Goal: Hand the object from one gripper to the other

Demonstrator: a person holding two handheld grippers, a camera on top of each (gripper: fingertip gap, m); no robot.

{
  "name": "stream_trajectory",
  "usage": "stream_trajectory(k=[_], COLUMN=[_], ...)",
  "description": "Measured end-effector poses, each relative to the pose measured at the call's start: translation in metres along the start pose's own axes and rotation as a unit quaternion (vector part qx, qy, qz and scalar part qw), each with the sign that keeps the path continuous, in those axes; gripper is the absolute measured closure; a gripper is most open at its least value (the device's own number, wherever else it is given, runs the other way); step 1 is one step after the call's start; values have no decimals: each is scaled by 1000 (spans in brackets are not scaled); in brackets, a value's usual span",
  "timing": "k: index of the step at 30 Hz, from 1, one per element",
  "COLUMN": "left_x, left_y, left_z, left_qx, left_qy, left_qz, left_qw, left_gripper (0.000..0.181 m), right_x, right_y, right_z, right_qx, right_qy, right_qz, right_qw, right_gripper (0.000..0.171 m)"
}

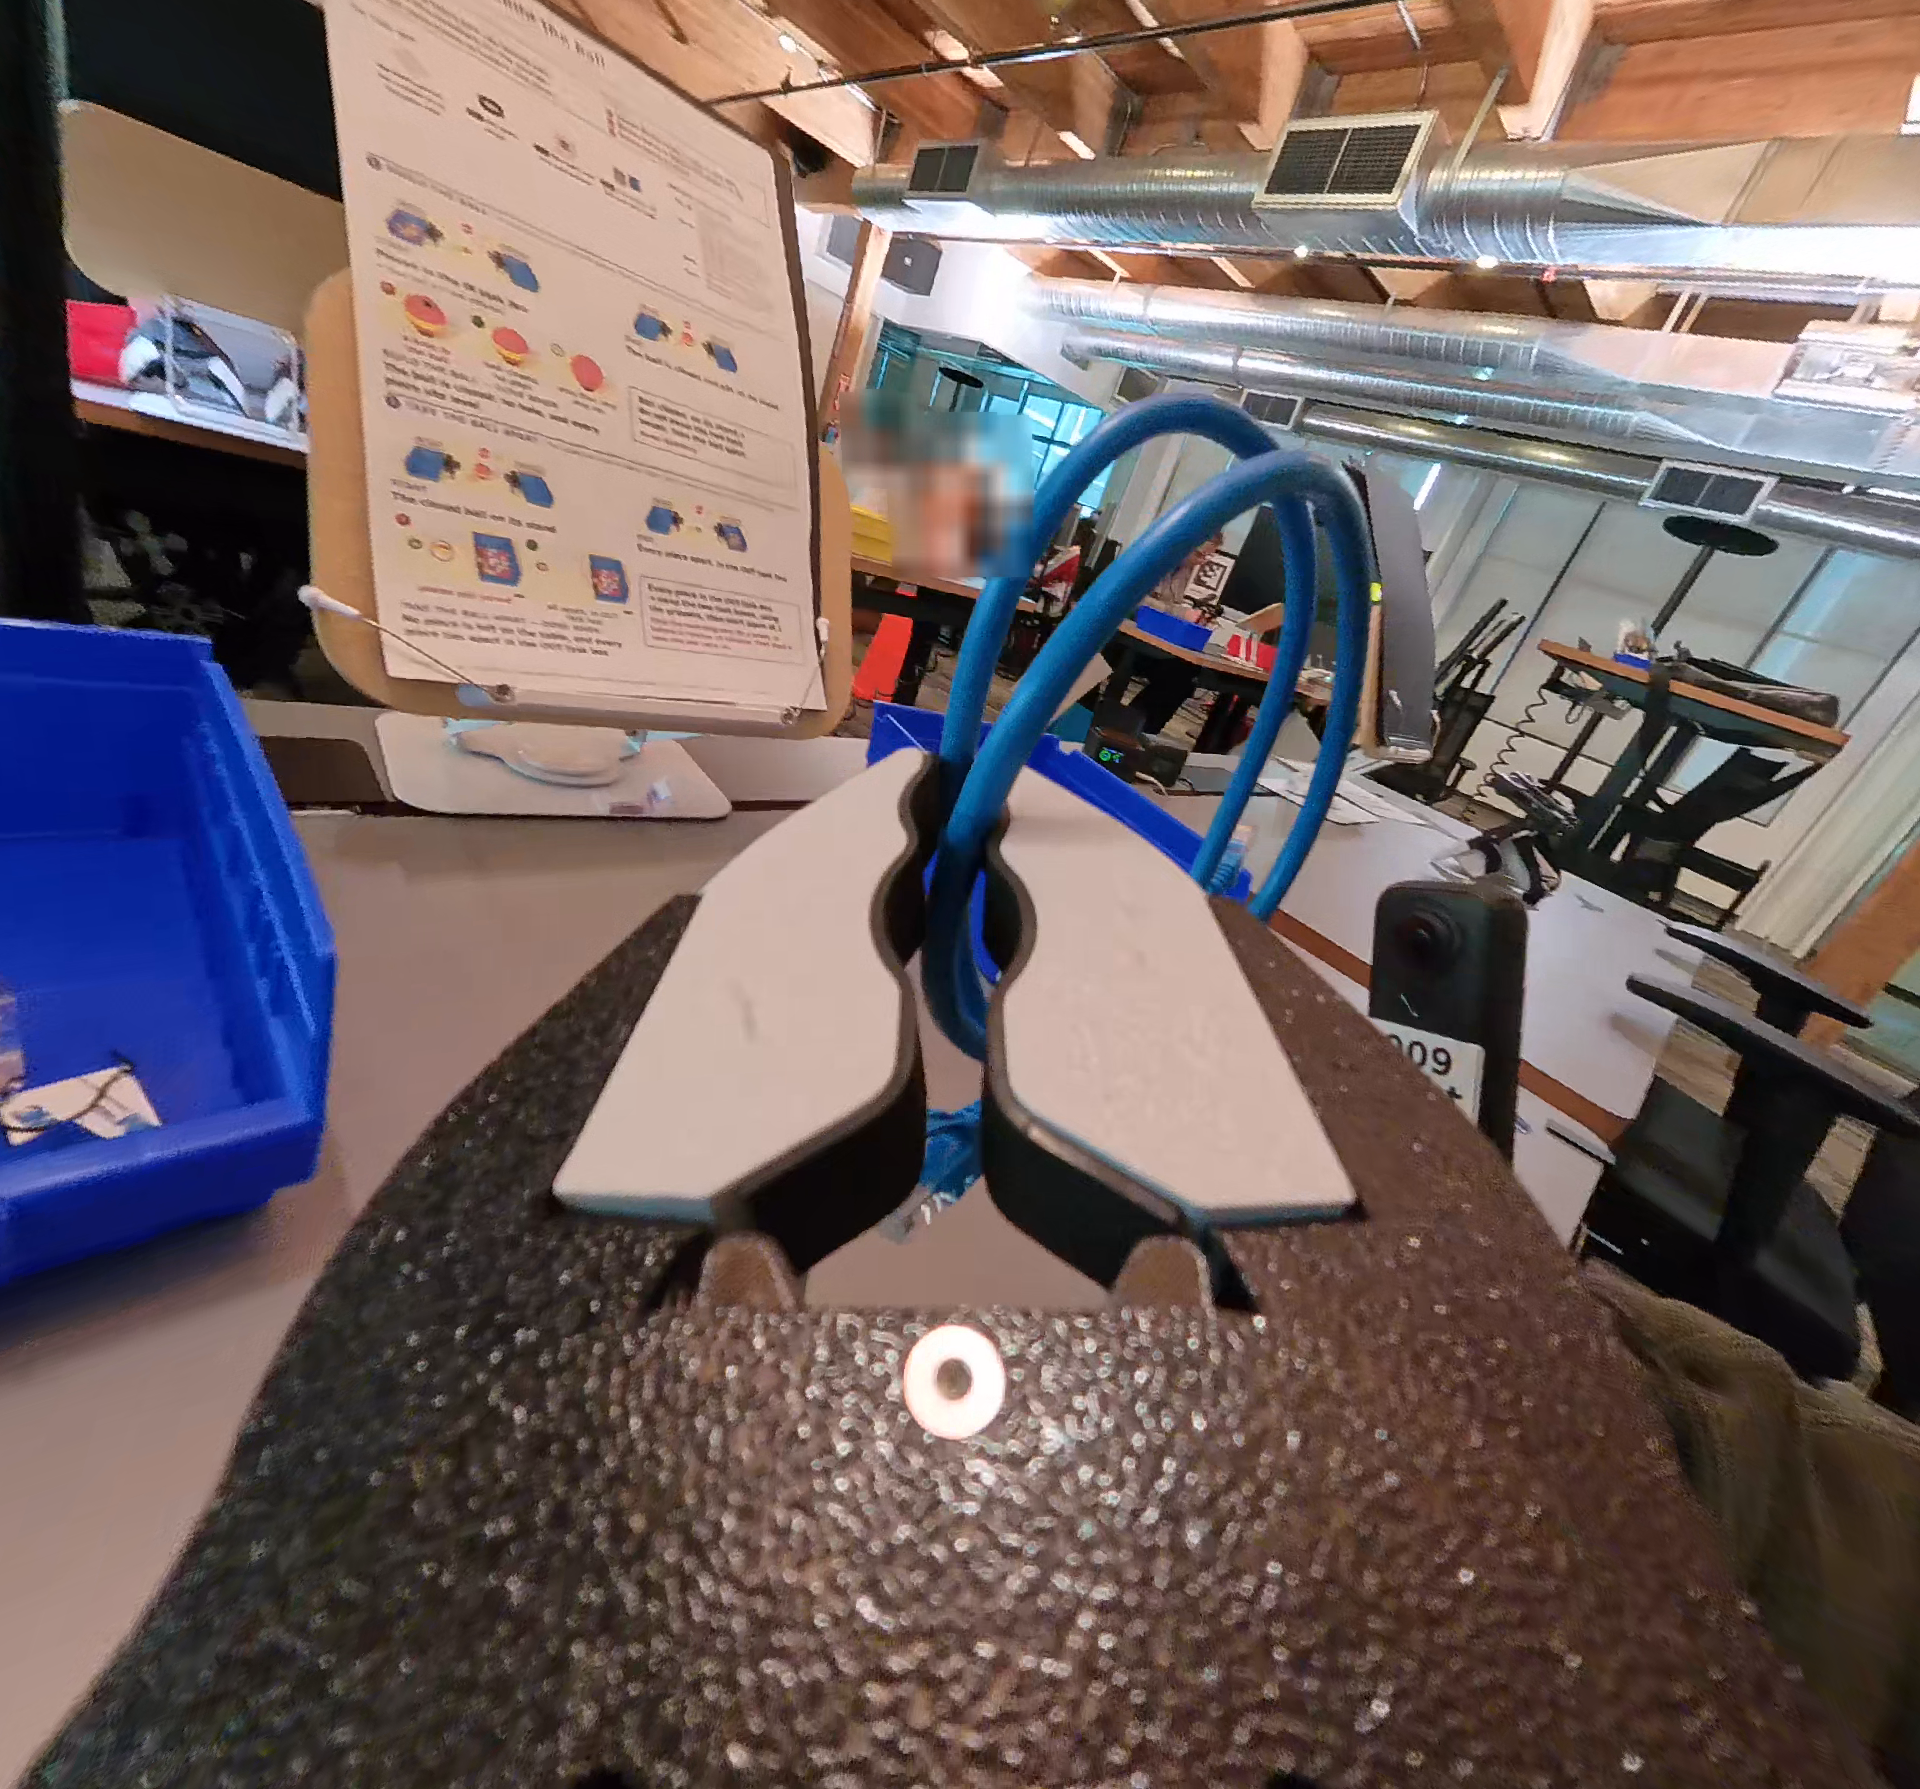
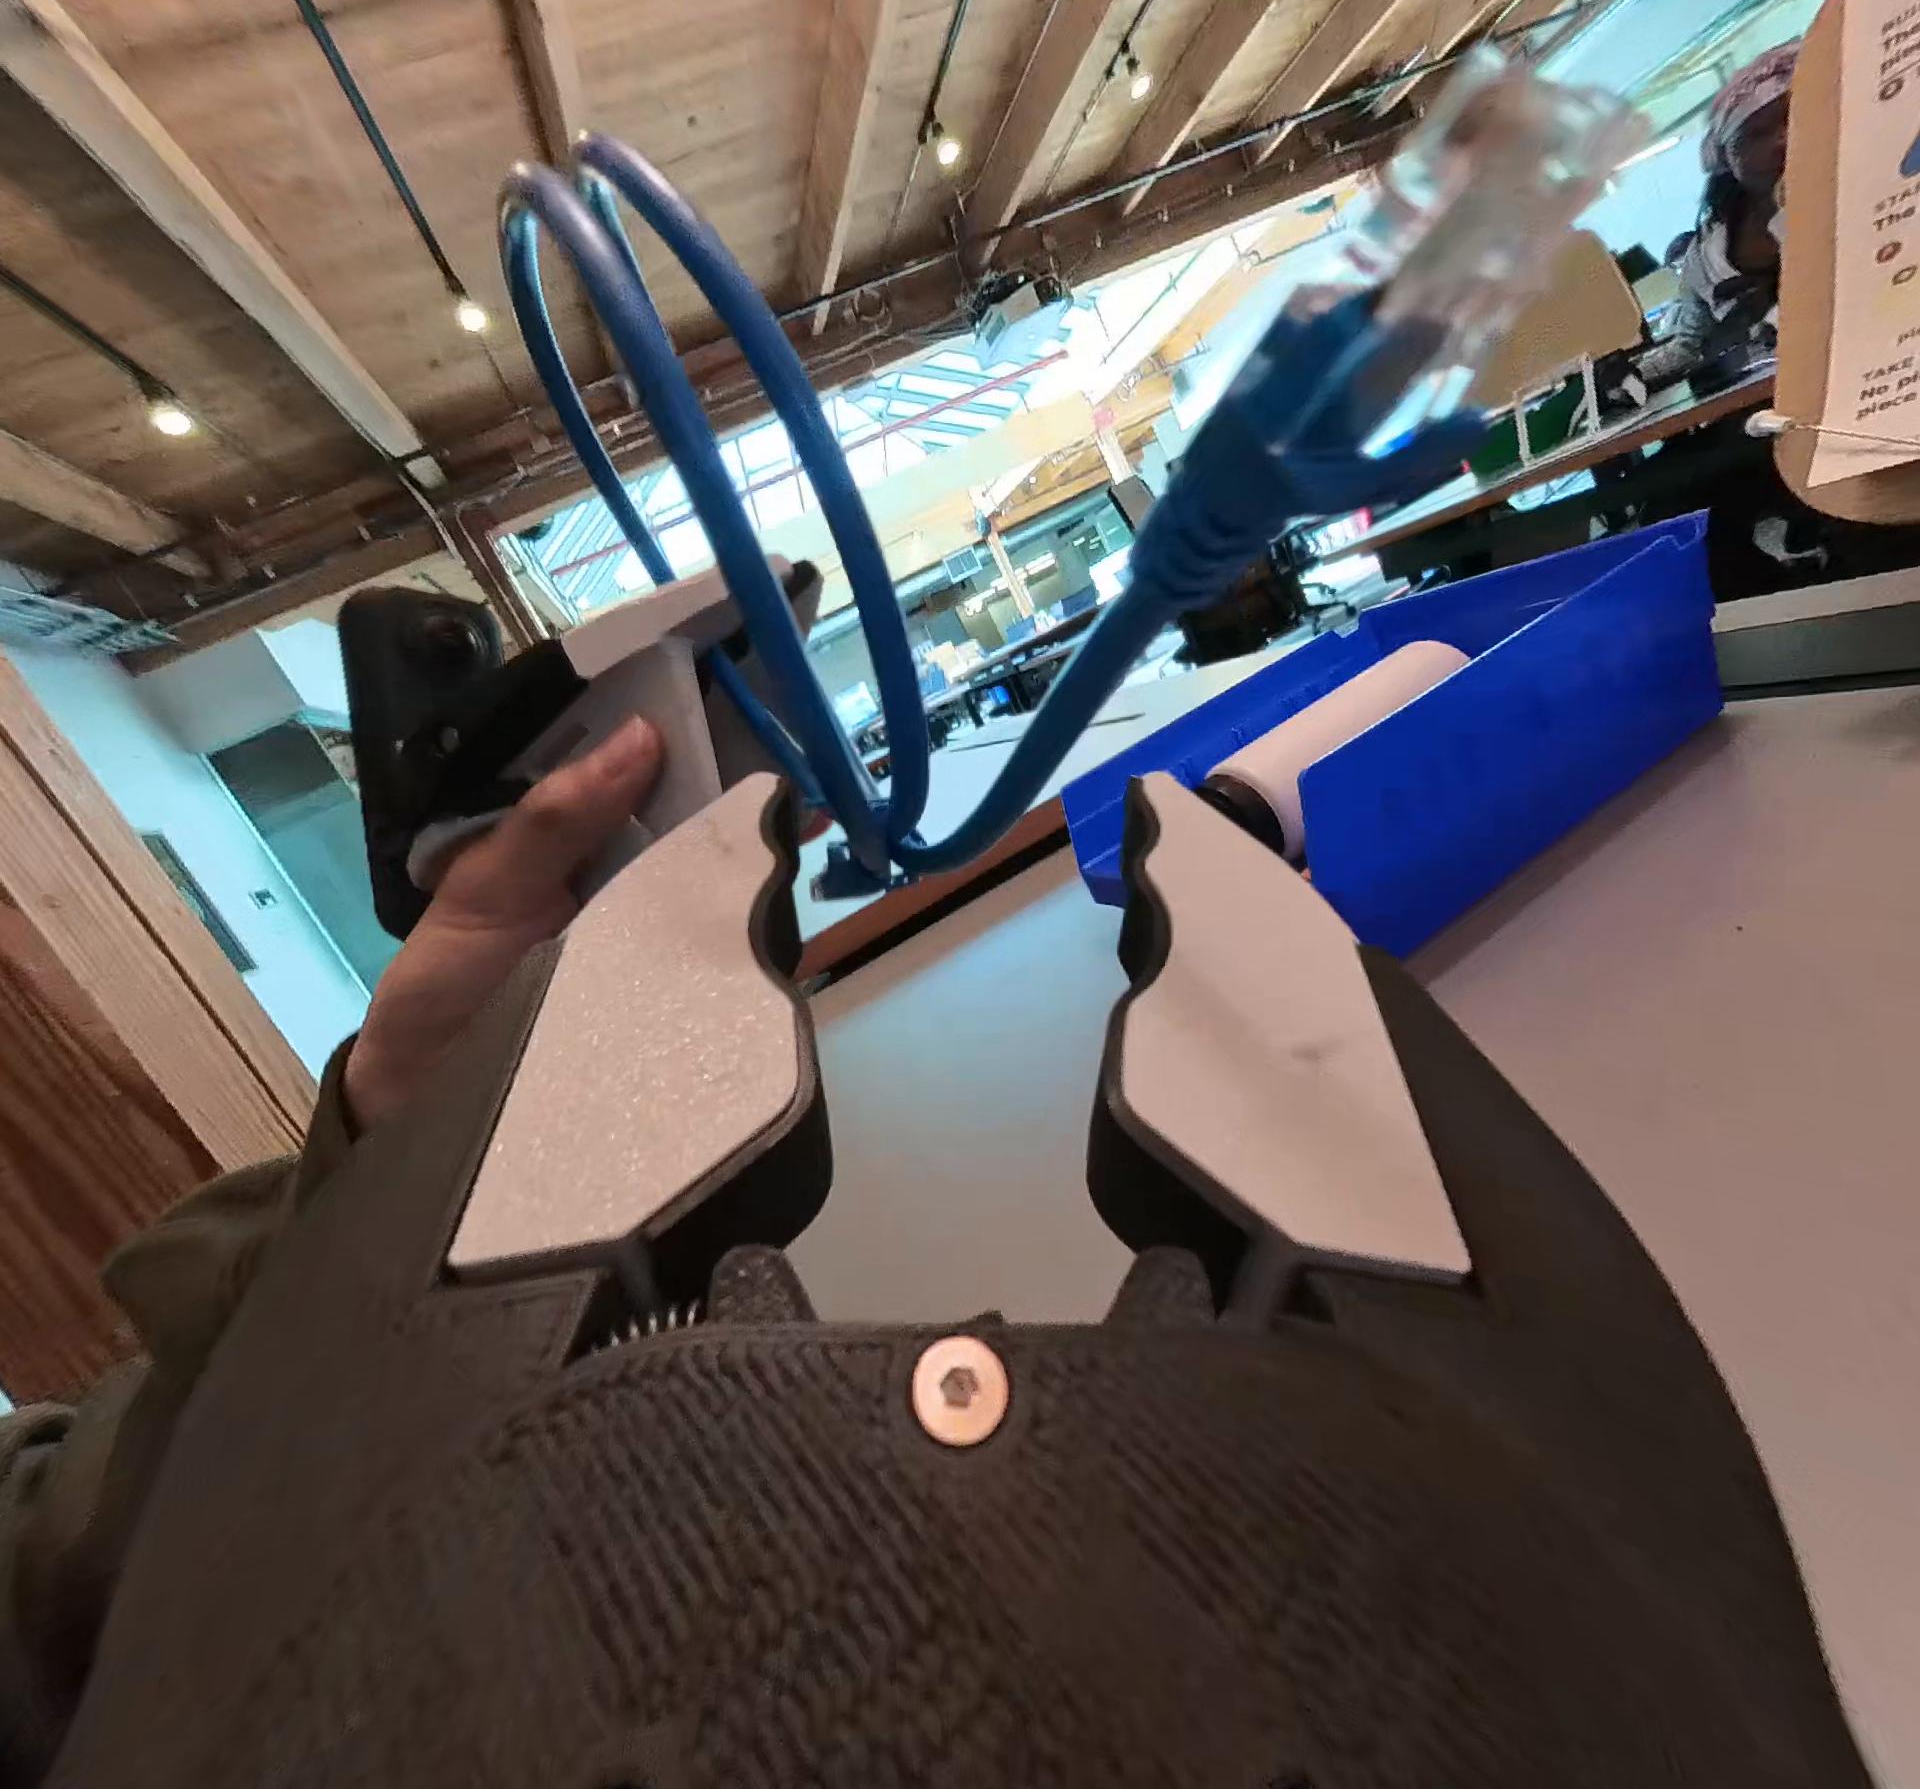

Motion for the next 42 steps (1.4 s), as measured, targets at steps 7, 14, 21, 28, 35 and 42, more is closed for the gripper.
stream_trajectory(k=[7,14,21,28,35,42], left_x=[1,5,4,18,21,17], left_y=[-5,-5,-5,3,-26,-40], left_z=[-7,-5,0,3,-31,-45], left_qx=[5,4,70,129,216,190], left_qy=[8,-2,-33,67,236,343], left_qz=[8,-25,-136,-233,-297,-375], left_qw=[1000,1000,988,962,900,840], left_gripper=[176,176,140,124,119,141], right_x=[-4,4,6,10,18,24], right_y=[-2,8,42,77,69,61], right_z=[-8,17,57,67,50,40], right_qx=[15,55,26,1,-8,-5], right_qy=[-33,92,350,721,815,848], right_qz=[41,25,-138,-382,-397,-374], right_qw=[998,994,926,577,421,375], right_gripper=[152,162,163,163,163,164])
Point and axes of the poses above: each gripper's, where its closed fingertips meet, y back along the fingers, z out of its top, x = y × z across the jaws, the point moved 9 cm from there along y, back along the fingers, and after that the axes turned 13 degrees about x, right-handed, at the moved point
